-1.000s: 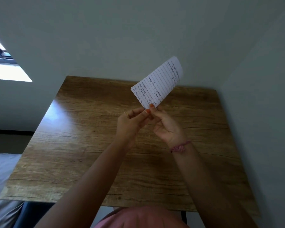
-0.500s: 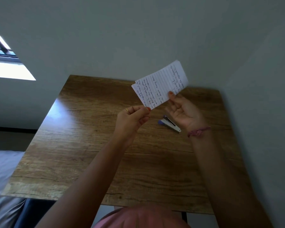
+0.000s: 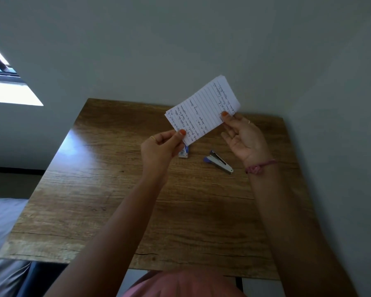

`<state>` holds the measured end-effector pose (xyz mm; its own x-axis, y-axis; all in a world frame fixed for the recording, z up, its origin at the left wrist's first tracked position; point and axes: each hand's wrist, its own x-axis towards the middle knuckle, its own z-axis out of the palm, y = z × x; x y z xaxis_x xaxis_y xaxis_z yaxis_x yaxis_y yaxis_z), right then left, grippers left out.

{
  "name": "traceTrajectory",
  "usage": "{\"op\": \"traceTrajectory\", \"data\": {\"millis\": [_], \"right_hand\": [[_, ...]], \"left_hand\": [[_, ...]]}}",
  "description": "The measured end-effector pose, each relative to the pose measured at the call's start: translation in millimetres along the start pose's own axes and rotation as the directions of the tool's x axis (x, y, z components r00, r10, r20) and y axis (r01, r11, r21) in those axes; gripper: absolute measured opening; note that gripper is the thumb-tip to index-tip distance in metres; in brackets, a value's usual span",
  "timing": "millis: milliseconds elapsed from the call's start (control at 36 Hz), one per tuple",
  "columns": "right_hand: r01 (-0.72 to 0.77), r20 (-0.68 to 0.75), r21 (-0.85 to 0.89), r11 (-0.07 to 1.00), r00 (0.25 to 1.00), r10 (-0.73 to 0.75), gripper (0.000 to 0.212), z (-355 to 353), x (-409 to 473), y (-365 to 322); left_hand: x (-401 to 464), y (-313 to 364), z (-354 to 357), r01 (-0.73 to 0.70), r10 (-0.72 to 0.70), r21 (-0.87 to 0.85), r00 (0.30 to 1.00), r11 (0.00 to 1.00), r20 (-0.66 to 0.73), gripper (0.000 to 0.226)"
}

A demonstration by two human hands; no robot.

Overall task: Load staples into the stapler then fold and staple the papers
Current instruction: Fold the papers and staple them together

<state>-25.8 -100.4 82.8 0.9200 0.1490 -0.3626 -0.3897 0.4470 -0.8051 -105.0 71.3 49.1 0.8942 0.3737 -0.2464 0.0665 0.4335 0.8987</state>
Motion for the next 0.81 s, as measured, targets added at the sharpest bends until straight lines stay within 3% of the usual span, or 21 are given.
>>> {"op": "traceTrajectory", "data": {"millis": [250,389,528,611,695,806], "right_hand": [[-0.019,0.005,-0.051,0.998,1.0,0.019,0.021,0.5,-0.7,4.6],[-0.055,-0.025,0.04,0.998,0.998,0.056,0.025,-3.1,5.4,1.6],[0.046,-0.137,0.151,0.987,0.99,-0.025,0.018,-28.7,20.6,-23.7],[0.073,-0.167,0.105,0.992,0.984,-0.054,0.016,-39.6,24.9,-31.3],[0.031,-0.1,-0.012,0.999,0.995,-0.032,0.014,-30.2,16.0,-15.6],[-0.086,0.088,-0.295,0.951,0.989,0.117,0.047,2.9,-6.3,26.4]], "left_hand": [[3.0,-2.4,-6.5,-0.071,0.072,0.029,0.997,0.997,-0.023,0.017],[3.5,-1.1,-10.5,-0.109,0.11,0.046,0.994,0.993,-0.01,0.013],[7.9,6.1,-28.6,-0.099,0.099,0.003,0.991,0.995,-0.091,0.014],[10.4,10.1,-37.8,-0.097,0.095,-0.012,0.99,0.995,-0.108,0.018],[11.7,10.7,-34.5,-0.083,0.08,-0.039,0.993,0.996,-0.084,0.016],[11.7,7.2,-22.4,-0.054,0.052,-0.061,0.998,0.997,-0.032,0.017]]}}
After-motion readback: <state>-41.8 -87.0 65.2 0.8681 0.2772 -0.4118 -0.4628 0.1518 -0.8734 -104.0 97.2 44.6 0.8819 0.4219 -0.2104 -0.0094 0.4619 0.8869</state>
